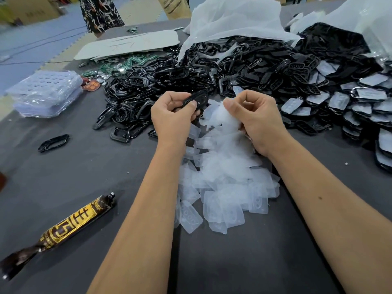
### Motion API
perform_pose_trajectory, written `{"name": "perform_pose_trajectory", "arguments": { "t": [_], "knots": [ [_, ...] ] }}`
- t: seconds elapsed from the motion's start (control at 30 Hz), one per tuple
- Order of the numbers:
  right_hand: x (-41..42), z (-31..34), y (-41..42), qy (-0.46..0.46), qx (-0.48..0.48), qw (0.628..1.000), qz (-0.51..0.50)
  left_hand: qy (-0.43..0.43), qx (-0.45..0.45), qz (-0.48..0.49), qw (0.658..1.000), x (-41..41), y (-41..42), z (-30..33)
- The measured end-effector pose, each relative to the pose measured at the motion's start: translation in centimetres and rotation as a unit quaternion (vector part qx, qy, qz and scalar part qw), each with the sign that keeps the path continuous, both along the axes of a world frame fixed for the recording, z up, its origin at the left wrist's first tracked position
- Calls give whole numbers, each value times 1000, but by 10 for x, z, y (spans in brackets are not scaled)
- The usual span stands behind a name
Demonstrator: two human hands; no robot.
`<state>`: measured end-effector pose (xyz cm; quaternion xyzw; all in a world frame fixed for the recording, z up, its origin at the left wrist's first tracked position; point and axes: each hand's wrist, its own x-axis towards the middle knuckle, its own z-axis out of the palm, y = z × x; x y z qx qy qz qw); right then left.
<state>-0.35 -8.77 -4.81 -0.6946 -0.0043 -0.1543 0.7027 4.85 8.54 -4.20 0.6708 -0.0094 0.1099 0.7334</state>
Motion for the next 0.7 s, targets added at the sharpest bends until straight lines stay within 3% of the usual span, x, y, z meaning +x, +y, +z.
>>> {"name": "perform_pose_trajectory", "arguments": {
  "t": [0.4,0.7],
  "knots": [
    [1,-2,-4,1,78,996,50,-19,-42,38,998,0,-1,2],
    [-1,-1,1,10,-8,1000,7,-33,-33,31,998,-3,-2,2]
  ]
}}
